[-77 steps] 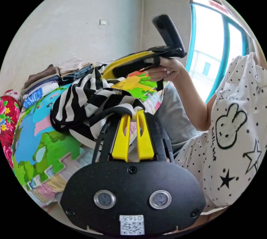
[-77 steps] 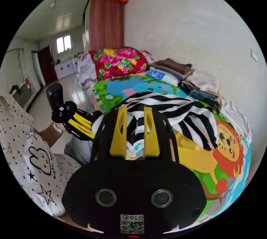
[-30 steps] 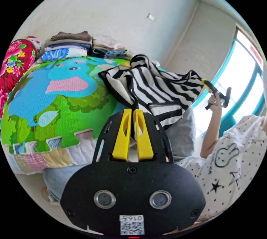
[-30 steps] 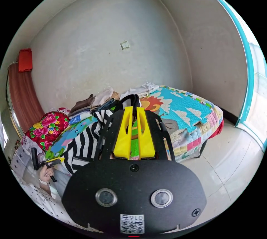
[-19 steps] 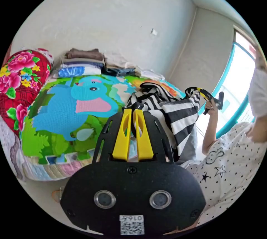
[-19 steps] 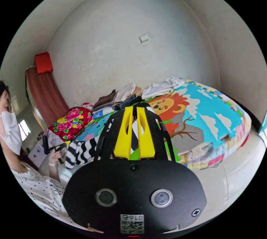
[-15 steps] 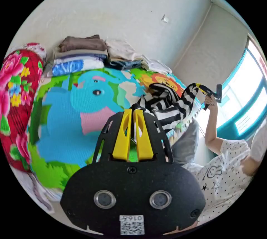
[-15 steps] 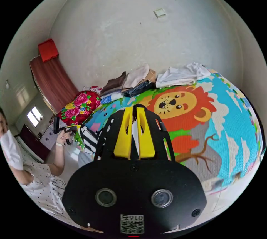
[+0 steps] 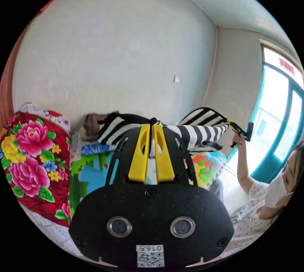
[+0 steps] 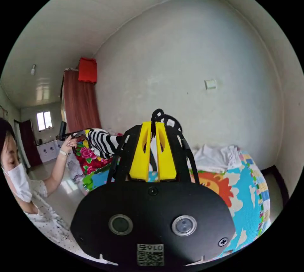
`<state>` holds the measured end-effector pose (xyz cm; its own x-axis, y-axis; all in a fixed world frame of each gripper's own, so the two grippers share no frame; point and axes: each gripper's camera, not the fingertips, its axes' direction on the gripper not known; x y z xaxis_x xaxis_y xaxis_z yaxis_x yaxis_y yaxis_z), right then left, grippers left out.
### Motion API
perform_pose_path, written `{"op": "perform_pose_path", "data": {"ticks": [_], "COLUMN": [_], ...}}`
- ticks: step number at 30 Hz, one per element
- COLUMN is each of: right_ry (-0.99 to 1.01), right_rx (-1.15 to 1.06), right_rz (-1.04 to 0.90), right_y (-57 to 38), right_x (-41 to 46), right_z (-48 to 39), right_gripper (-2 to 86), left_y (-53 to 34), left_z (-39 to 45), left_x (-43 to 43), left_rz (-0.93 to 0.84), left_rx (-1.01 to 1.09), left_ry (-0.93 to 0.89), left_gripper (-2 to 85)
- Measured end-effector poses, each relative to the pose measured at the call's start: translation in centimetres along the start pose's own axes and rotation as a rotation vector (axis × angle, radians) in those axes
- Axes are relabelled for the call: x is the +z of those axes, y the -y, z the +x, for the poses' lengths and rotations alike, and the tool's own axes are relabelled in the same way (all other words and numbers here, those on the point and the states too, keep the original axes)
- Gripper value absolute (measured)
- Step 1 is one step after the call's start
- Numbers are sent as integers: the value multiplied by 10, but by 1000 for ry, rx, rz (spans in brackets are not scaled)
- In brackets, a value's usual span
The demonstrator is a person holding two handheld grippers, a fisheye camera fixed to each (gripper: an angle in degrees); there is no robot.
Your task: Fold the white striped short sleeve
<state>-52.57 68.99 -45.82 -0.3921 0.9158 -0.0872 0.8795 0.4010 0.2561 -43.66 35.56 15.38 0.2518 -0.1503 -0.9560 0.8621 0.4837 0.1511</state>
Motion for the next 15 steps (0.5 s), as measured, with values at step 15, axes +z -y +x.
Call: {"op": "perform_pose_path", "data": {"ticks": [15], "right_ry": [234], "right_rx": [311], "right_rz": [-955], "right_y": [-254], "right_x": [153], "right_z": [5], "right_gripper": [62], "left_y": [-175], "left_z": [-73], "left_x": [195], "left_rz": [-763], "left_rx": [-75], "left_ry": [111], "left_gripper": [-5]}}
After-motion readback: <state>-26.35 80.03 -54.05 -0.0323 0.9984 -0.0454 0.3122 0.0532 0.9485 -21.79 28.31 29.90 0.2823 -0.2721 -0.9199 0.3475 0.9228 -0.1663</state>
